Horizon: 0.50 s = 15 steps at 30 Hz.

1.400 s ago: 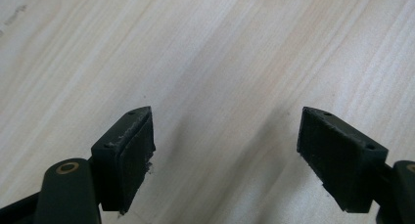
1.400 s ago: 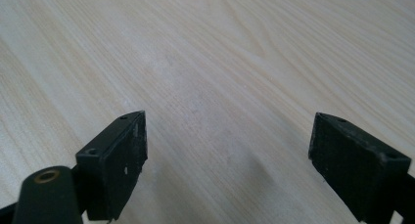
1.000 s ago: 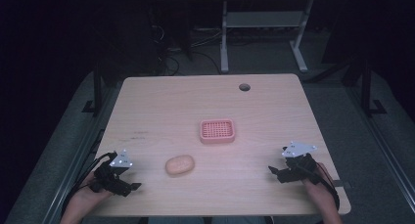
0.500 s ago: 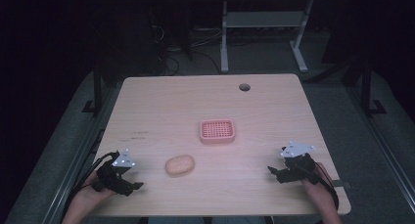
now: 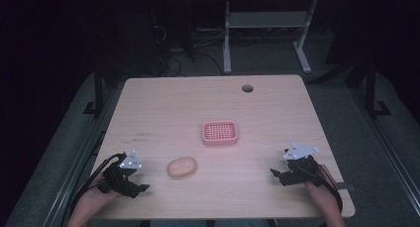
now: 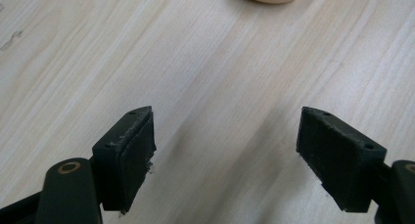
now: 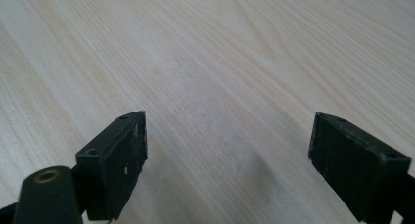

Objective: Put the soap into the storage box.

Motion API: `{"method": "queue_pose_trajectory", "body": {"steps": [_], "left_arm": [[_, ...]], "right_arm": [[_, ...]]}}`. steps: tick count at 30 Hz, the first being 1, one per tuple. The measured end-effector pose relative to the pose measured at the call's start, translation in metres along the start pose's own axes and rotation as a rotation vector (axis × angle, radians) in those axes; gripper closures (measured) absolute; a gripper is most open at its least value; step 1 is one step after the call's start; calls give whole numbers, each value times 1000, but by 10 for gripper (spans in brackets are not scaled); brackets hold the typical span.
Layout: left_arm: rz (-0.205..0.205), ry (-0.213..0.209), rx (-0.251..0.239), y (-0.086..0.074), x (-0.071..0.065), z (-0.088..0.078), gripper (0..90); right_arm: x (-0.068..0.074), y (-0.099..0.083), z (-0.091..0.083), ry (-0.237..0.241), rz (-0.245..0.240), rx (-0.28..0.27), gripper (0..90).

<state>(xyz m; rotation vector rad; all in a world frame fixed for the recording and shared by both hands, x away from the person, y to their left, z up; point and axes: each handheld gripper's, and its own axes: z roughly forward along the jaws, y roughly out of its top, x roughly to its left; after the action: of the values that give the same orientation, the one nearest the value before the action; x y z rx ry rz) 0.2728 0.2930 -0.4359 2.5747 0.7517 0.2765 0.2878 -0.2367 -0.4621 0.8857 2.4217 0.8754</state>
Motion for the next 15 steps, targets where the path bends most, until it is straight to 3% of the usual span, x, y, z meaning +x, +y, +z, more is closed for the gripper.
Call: {"method": "queue_pose_trajectory", "body": {"steps": [15], "left_arm": [[27, -9, -7, 13, -5, 2, 219]], "right_arm": [[2, 1, -1, 2, 0, 3, 138]]}}
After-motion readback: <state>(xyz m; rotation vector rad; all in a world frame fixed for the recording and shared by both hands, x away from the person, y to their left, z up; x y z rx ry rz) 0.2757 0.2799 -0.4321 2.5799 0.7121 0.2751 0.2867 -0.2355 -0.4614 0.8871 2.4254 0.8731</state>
